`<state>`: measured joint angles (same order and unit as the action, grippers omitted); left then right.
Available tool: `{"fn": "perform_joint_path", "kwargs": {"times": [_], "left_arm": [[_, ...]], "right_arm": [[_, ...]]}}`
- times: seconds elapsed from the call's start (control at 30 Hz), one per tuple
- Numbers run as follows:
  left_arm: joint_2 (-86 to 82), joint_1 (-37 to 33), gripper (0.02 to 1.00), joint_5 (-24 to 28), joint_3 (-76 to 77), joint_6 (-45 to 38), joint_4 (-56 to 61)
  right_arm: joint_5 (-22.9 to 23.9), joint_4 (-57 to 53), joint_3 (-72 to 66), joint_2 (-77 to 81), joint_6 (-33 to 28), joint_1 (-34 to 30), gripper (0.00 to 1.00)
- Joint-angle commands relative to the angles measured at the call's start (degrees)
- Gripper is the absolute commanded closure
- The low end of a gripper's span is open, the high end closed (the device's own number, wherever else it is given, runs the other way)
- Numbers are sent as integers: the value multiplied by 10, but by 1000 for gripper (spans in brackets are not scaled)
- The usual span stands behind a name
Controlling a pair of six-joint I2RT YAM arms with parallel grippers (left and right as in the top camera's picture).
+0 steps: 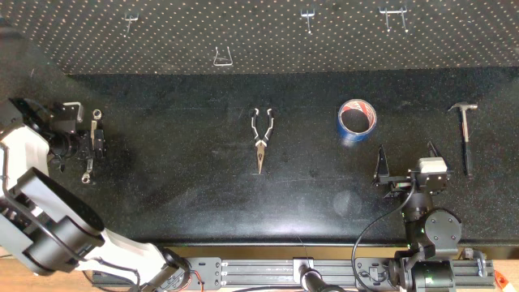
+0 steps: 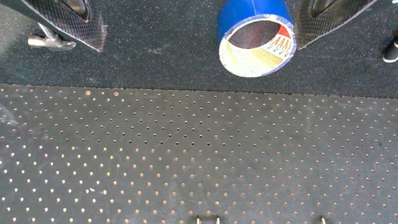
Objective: Place Tools Onto Pegboard
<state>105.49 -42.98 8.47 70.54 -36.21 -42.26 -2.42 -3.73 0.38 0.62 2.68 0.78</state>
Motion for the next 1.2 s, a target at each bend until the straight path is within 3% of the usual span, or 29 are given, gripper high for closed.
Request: {"fn": "perform_joint_path", "kwargs": {"times": [0.03, 0.97, 1.03, 1.1, 1.2], "left_arm": [[31, -2, 23, 13, 28, -10, 8], [64, 22, 20, 10, 41, 0, 20], [64, 22, 191, 11, 41, 0, 17], [64, 22, 272, 13, 40, 0, 11], [68, 22, 496, 13, 40, 38, 9]], "right_arm": [[5, -3, -2, -5, -6, 3, 16], [5, -3, -2, -5, -6, 3, 16], [5, -3, -2, -5, -6, 3, 16], [5, -3, -2, -5, -6, 3, 16], [5, -3, -2, -5, -6, 3, 16]]}}
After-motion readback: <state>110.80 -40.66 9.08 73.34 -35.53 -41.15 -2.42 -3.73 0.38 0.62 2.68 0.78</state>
